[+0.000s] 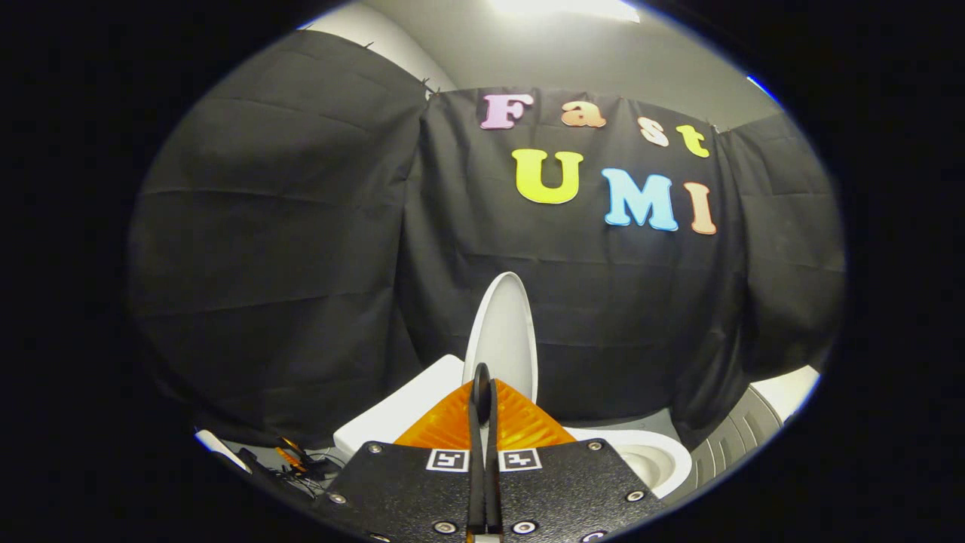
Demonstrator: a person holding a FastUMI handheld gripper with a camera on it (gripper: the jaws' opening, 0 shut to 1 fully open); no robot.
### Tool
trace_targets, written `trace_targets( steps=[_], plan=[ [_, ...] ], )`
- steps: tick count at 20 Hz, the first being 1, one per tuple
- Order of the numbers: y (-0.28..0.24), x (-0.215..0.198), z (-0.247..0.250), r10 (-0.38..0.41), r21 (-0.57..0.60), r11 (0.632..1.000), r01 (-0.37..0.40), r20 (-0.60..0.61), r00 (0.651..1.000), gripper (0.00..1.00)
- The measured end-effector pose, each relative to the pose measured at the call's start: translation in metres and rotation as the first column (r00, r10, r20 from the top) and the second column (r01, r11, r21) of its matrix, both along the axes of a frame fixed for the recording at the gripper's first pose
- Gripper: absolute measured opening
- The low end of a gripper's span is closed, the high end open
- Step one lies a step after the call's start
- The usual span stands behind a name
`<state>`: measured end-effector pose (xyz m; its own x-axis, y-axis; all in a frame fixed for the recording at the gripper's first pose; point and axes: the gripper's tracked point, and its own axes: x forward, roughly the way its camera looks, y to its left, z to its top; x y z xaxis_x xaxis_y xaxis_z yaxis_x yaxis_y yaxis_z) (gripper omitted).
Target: Open the toilet lid.
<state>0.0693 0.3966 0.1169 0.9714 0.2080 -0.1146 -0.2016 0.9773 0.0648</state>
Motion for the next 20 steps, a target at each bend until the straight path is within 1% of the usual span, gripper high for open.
trace_targets(
  steps=[2,3,7,9,11,14,15,17,19,20],
  plan=[
    [0.007,-0.001,-0.001,0.014,-0.024,1.000,-0.014,0.015,1.000,0.00],
    [0.008,-0.002,-0.001,0.019,-0.018,1.000,-0.019,0.015,1.000,0.00],
    [0.017,0.003,-0.004,0.039,0.080,0.996,-0.039,-0.004,0.999,0.00],
    [0.028,0.003,-0.004,0.066,0.089,0.994,-0.065,-0.013,0.998,0.01],
    [0.042,0.007,-0.005,0.126,0.094,0.988,-0.122,-0.036,0.991,0.01],
    [0.039,0.007,0.000,0.172,0.071,0.983,-0.172,0.000,0.985,0.03],
    [0.039,0.005,0.001,0.175,0.060,0.983,-0.176,0.011,0.984,0.05],
    [0.028,0.000,0.002,0.146,0.006,0.989,-0.146,0.039,0.989,0.14],
    [0.025,0.001,-0.010,0.135,-0.059,0.989,-0.134,0.029,0.990,0.21],
    [0.021,-0.003,-0.009,0.132,-0.086,0.988,-0.128,0.036,0.991,0.38]
  ],
)
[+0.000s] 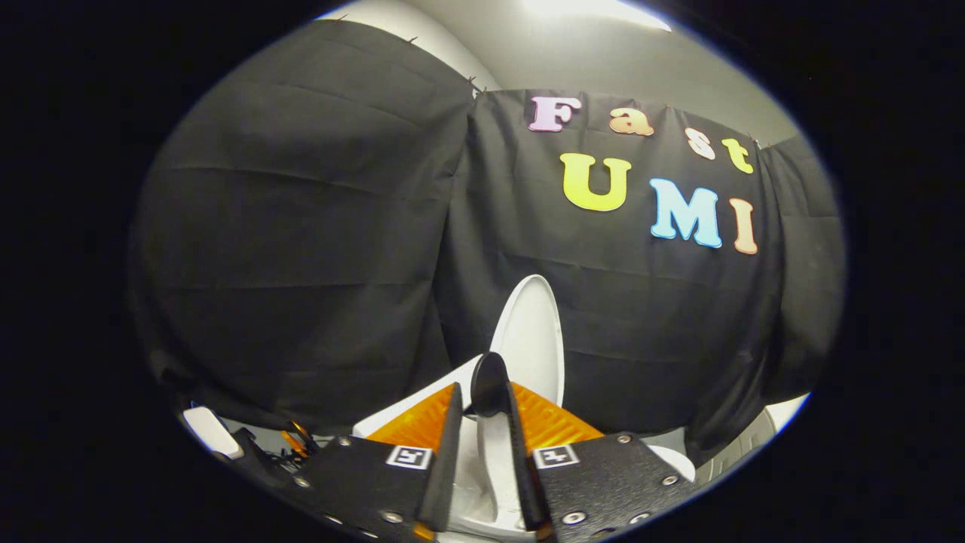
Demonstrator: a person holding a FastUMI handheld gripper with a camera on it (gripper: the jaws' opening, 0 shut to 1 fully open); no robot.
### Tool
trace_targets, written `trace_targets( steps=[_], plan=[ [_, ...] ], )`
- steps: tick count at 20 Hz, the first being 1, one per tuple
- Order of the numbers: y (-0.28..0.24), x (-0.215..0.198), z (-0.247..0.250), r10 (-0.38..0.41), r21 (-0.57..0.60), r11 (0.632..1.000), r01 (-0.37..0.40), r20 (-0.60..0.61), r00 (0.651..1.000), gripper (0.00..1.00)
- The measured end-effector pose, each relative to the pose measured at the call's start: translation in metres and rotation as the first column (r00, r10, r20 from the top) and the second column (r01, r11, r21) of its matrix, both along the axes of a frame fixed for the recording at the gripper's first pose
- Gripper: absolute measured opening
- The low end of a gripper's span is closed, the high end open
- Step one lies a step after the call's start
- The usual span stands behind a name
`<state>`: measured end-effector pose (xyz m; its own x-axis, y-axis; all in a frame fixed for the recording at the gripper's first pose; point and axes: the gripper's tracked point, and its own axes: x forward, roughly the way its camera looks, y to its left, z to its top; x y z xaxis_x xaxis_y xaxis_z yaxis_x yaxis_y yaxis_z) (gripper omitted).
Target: Open the toilet lid.
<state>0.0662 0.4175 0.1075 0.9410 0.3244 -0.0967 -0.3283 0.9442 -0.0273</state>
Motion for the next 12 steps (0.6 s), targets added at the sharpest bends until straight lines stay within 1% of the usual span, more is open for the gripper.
trace_targets(
  steps=[1,3,4,5,9,11,12],
  plan=[
    [-0.002,0.000,0.001,0.004,-0.013,1.000,-0.004,0.016,1.000,0.55],
    [-0.019,-0.003,0.004,-0.022,-0.014,1.000,0.023,0.034,0.999,0.90],
    [-0.027,-0.002,0.005,-0.036,0.009,0.999,0.036,0.034,0.999,0.94],
    [-0.033,-0.002,0.005,-0.038,0.042,0.998,0.037,0.021,0.999,0.95],
    [-0.048,-0.008,0.005,-0.022,0.131,0.991,0.024,-0.020,1.000,0.95],
    [-0.053,-0.013,0.010,-0.012,0.143,0.990,0.013,-0.004,1.000,0.95],
    [-0.052,-0.016,0.011,0.008,0.150,0.989,-0.009,0.007,1.000,0.95]
  ],
)
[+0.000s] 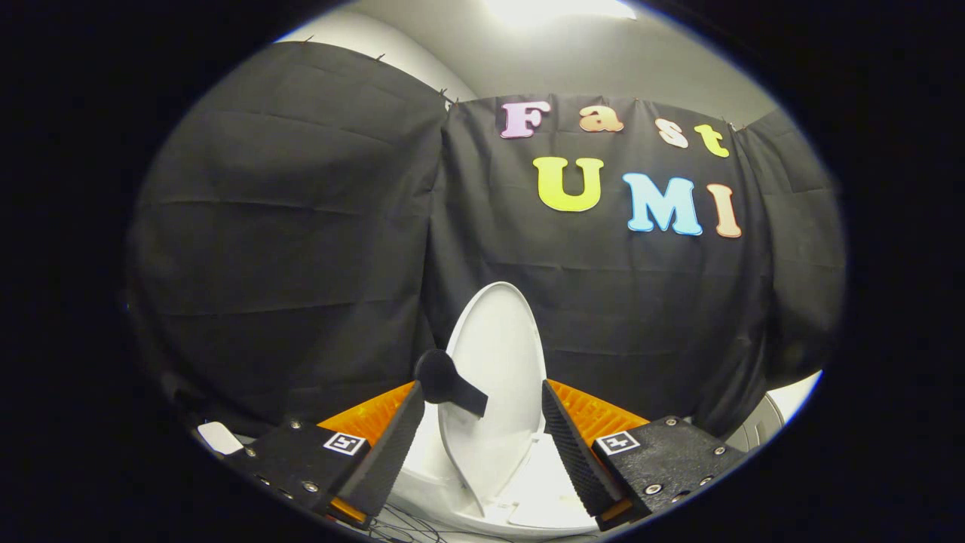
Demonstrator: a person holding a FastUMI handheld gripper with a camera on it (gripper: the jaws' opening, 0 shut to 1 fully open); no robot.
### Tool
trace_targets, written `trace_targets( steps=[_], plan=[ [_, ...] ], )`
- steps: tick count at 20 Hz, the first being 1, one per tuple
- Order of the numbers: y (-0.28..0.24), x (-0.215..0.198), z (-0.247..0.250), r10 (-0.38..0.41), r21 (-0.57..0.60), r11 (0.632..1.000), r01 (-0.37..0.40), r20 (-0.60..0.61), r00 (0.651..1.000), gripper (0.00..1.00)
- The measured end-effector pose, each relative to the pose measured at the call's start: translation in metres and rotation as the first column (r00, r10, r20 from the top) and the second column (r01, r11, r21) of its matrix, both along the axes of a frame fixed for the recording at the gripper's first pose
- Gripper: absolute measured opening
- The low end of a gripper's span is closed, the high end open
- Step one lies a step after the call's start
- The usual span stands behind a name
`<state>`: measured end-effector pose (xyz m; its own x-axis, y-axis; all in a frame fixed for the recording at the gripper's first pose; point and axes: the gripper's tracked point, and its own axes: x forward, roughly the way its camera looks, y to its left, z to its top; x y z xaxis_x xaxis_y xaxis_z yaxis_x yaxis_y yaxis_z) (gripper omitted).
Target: Open the toilet lid.
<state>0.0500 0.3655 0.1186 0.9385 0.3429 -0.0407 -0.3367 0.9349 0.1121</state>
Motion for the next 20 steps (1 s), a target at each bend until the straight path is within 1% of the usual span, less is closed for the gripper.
trace_targets(
  steps=[2,3,4,9,12,16,20],
  plan=[
    [0.002,-0.010,0.010,0.045,0.029,0.998,-0.047,0.046,0.998,0.95],
    [-0.003,-0.016,0.015,0.049,0.039,0.998,-0.051,0.067,0.997,0.95],
    [-0.016,-0.017,0.018,0.031,0.048,0.998,-0.035,0.077,0.997,0.95],
    [-0.083,-0.015,0.023,-0.102,0.077,0.992,0.098,0.061,0.993,0.95],
    [-0.130,-0.013,0.028,-0.187,0.049,0.982,0.183,0.077,0.979,0.95],
    [-0.185,-0.014,0.024,-0.262,0.064,0.964,0.257,0.077,0.962,0.95],
    [-0.244,-0.018,0.014,-0.345,0.021,0.938,0.345,0.064,0.936,0.95]
  ],
)
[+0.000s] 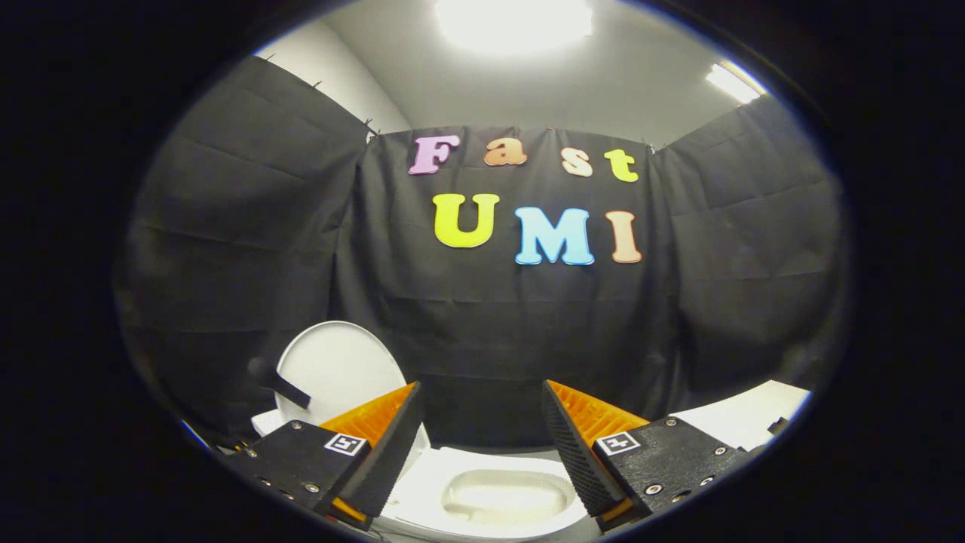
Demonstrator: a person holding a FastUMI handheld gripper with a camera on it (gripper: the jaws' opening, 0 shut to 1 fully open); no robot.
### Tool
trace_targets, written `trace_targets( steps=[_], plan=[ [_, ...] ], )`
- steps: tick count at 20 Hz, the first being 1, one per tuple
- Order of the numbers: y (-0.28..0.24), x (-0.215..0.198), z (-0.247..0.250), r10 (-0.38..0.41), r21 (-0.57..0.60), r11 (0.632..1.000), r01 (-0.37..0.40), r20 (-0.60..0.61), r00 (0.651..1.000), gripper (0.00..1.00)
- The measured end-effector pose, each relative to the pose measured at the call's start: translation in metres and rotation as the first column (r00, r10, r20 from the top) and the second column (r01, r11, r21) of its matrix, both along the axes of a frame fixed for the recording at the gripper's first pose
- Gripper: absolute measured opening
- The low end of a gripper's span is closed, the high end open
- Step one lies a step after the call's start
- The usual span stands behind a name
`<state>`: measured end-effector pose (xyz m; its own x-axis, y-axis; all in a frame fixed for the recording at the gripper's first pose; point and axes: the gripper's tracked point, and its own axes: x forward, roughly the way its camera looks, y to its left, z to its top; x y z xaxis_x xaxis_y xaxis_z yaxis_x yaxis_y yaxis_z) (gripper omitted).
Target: Open the toilet lid.
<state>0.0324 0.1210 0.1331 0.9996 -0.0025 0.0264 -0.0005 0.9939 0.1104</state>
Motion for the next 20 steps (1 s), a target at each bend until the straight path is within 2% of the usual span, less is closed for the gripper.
trace_targets(
  steps=[7,11,16,20],
  plan=[
    [-0.085,-0.014,-0.013,-0.107,-0.022,0.994,0.108,0.030,0.994,0.95],
    [-0.126,-0.027,-0.051,-0.147,-0.069,0.987,0.146,-0.007,0.989,0.95],
    [-0.149,-0.036,-0.078,-0.177,-0.002,0.984,0.177,0.040,0.983,0.95],
    [-0.156,-0.042,-0.114,-0.219,0.064,0.974,0.218,0.000,0.976,0.95]
  ],
)
